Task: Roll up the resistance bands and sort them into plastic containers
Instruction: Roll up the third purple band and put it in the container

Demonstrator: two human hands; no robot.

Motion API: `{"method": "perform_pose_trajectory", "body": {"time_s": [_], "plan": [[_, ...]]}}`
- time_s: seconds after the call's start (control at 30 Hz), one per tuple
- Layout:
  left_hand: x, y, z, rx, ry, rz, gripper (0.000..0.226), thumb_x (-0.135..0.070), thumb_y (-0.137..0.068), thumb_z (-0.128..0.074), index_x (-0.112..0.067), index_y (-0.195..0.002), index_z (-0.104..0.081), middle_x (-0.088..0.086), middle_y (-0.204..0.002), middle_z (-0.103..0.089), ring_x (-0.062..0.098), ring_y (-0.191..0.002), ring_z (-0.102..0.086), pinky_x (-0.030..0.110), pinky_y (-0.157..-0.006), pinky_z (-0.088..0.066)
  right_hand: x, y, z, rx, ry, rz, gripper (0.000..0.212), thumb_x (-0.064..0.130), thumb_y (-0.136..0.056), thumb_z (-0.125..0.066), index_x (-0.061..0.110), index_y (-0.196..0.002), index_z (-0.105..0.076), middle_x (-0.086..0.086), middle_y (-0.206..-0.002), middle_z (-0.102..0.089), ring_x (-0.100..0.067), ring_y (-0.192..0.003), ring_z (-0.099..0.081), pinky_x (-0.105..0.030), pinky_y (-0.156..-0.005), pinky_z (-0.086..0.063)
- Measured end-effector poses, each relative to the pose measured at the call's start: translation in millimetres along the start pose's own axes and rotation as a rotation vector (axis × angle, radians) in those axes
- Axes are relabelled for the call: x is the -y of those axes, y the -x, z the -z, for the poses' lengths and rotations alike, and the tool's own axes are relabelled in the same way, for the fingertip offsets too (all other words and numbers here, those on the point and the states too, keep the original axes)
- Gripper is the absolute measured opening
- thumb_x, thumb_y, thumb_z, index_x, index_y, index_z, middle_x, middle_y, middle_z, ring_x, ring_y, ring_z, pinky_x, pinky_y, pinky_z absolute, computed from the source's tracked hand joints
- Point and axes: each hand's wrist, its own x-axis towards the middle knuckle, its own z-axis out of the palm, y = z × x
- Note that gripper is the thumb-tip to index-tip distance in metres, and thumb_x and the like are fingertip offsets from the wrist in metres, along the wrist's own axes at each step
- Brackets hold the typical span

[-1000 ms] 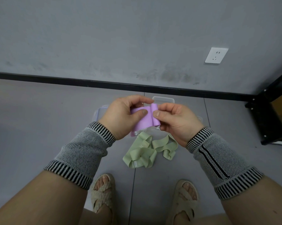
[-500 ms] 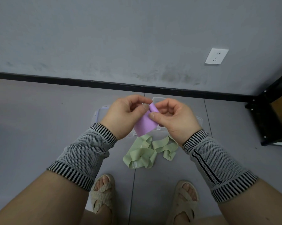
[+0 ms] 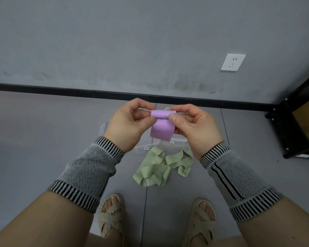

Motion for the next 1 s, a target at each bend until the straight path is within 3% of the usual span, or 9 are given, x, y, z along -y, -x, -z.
{"method": "perform_pose_trajectory", "body": {"time_s": [0.3, 0.57, 0.67, 0.8, 1.0], "plan": [[-1.6, -0.1, -3.2, -0.016, 0.072, 0.023, 0.021, 0.004, -0.081, -0.065, -0.016, -0.086, -0.063, 0.004, -0.081, -0.069, 0.007, -0.072, -0.065, 0.020, -0.075, -0.053, 0.4, -1.4, 3.5, -0.018, 0.063, 0.062, 0.021, -0.003, -0.082, -0.066, 0.018, -0.084, -0.066, -0.012, -0.081, -0.069, -0.022, -0.078, -0.066, -0.044, -0.079, -0.056], [-6.8, 0.1, -3.9, -0.033, 0.046, -0.025, 0.018, 0.006, -0.080, -0.065, -0.012, -0.083, -0.062, 0.001, -0.076, -0.066, 0.000, -0.068, -0.063, 0.012, -0.070, -0.050, -4.2, -2.1, 1.1, -0.026, -0.051, 0.002, 0.021, -0.001, -0.084, -0.065, 0.016, -0.097, -0.065, -0.005, -0.083, -0.073, -0.017, -0.081, -0.070, -0.034, -0.076, -0.056], [-6.4, 0.8, -3.6, -0.036, 0.077, -0.013, 0.017, 0.005, -0.080, -0.066, -0.012, -0.083, -0.064, -0.003, -0.071, -0.068, 0.002, -0.067, -0.064, 0.014, -0.069, -0.051, -5.5, -2.5, -1.2, -0.044, -0.084, -0.014, 0.018, 0.001, -0.084, -0.065, 0.014, -0.098, -0.067, -0.011, -0.091, -0.073, -0.021, -0.087, -0.070, -0.039, -0.082, -0.056], [-6.0, 1.9, -3.7, 0.015, 0.306, 0.114, 0.018, -0.001, -0.089, -0.054, -0.014, -0.088, -0.067, -0.004, -0.067, -0.069, 0.006, -0.064, -0.065, 0.022, -0.072, -0.056, -5.1, -4.0, -0.7, -0.064, -0.180, -0.055, 0.017, 0.001, -0.085, -0.062, 0.013, -0.095, -0.069, -0.008, -0.089, -0.072, -0.021, -0.089, -0.068, -0.046, -0.088, -0.054], [-6.5, 2.2, -4.3, 0.089, 0.384, 0.167, 0.021, -0.011, -0.074, -0.062, -0.017, -0.093, -0.069, -0.001, -0.076, -0.071, 0.007, -0.069, -0.065, 0.022, -0.075, -0.056, -0.8, -3.0, -0.4, 0.025, -0.305, -0.090, 0.015, 0.000, -0.087, -0.056, 0.005, -0.097, -0.067, -0.008, -0.090, -0.072, -0.017, -0.084, -0.069, -0.032, -0.079, -0.057]]}}
